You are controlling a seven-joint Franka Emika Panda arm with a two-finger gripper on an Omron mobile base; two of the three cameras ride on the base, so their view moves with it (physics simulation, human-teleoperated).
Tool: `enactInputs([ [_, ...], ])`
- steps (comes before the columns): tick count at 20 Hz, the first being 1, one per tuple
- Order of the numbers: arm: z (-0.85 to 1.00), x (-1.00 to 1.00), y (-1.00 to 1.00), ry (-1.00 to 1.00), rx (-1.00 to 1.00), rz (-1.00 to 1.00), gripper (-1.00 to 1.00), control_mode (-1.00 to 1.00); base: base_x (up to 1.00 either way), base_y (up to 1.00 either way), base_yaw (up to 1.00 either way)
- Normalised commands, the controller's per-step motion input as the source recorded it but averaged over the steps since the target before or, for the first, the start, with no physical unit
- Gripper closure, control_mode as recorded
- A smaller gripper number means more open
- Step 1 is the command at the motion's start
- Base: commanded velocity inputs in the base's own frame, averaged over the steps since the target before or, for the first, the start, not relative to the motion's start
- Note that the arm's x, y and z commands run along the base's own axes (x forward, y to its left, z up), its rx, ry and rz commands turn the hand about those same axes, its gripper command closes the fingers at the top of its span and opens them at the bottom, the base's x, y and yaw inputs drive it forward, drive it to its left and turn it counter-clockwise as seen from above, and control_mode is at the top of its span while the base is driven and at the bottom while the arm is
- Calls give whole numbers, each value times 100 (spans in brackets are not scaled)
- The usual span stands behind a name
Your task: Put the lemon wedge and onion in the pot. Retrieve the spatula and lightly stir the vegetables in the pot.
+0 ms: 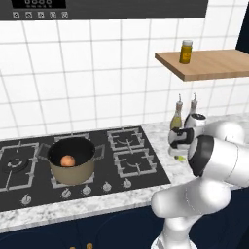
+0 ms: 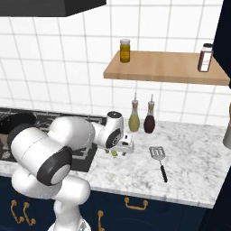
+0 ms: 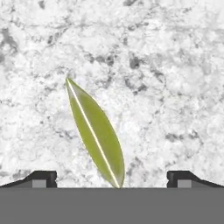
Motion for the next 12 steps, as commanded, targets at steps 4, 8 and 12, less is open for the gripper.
enactInputs([
  [4,-28,64,-1,0,0,10,-100,-100,0,0,0],
  [8,-39,42,0,0,0,8,-100,-100,0,0,0],
  [12,-55,0,0,2,0,2,-100,-100,0,0,0],
])
